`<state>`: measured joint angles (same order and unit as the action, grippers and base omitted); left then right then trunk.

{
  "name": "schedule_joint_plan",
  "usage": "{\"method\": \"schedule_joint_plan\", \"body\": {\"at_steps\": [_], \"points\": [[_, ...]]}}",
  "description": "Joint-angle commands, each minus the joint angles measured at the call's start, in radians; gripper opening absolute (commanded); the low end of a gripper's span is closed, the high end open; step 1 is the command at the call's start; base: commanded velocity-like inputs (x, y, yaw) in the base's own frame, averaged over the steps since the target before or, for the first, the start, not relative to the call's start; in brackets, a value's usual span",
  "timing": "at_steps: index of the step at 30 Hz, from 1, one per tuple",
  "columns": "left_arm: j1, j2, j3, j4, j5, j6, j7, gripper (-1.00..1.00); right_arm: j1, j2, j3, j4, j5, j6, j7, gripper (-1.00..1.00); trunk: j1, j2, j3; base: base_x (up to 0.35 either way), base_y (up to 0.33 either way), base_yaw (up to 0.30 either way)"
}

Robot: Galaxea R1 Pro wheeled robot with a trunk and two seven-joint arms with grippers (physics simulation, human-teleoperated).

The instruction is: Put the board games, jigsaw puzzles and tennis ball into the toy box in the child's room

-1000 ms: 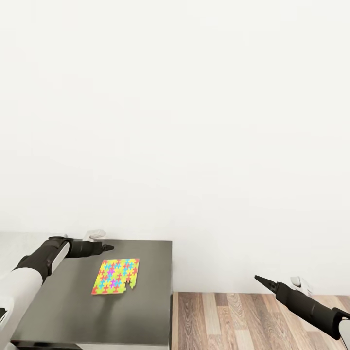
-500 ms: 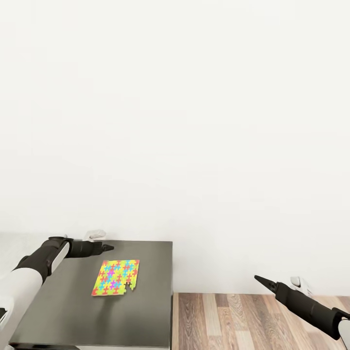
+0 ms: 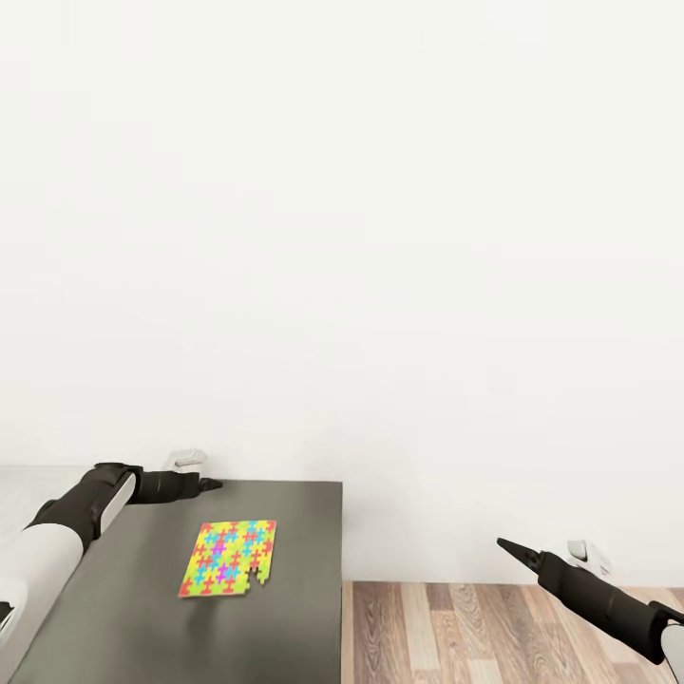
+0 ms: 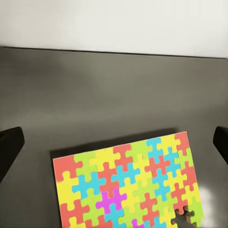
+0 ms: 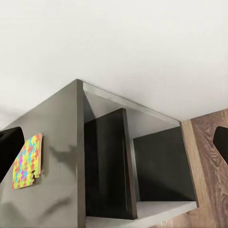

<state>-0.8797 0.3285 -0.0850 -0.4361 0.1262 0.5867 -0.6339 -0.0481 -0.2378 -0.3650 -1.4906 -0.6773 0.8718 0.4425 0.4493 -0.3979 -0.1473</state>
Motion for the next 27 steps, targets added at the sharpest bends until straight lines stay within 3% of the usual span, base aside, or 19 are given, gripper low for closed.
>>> {"method": "schedule_joint_plan", "body": {"at_steps": [1, 27], "points": [[-0.001, 0.001, -0.007, -0.001, 0.010, 0.007, 0.002, 1.00, -0.001, 0.000, -0.002, 0.000, 0.002, 0.006, 0.005, 1.00, 0.001, -0.002, -0.002, 0.058, 0.003, 0.000], [-0.001, 0.001, -0.007, -0.001, 0.010, 0.007, 0.002, 1.00, -0.001, 0.001, -0.002, 0.001, 0.001, 0.004, 0.004, 1.00, 0.001, -0.002, -0.014, 0.031, 0.004, 0.000]]}}
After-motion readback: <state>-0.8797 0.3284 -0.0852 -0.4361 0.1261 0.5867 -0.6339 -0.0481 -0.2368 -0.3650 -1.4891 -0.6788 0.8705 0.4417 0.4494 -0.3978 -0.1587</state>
